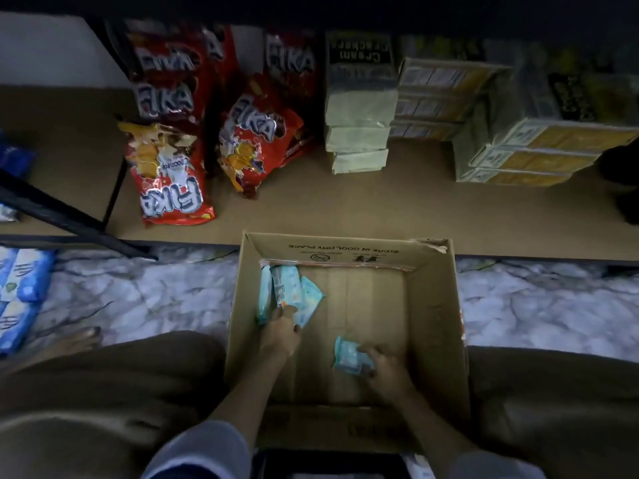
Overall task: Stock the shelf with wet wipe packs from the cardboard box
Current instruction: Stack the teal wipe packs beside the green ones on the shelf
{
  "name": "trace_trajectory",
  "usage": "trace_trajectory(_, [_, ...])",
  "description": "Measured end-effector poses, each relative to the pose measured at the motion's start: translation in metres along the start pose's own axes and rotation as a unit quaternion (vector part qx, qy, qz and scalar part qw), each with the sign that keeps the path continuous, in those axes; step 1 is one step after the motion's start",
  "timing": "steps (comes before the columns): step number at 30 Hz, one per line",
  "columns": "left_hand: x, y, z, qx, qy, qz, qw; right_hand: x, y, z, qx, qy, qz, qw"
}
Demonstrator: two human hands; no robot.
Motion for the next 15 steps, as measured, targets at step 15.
trace_trajectory(15, [-0.008, 0.019, -0.065, -0.083, -0.065, 0.186, 0.977, -0.030, 0.034, -0.030, -0.019, 0.026, 0.116, 0.993])
Point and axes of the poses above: each hand's wrist, its own z-axis away from the middle knuckle, its own y-axis out of the palm, x = y × z, the point moved 2 cm from there along -z, towards the middle knuckle, and after that the axes turned 9 degrees about -y, right-handed, at the moved point
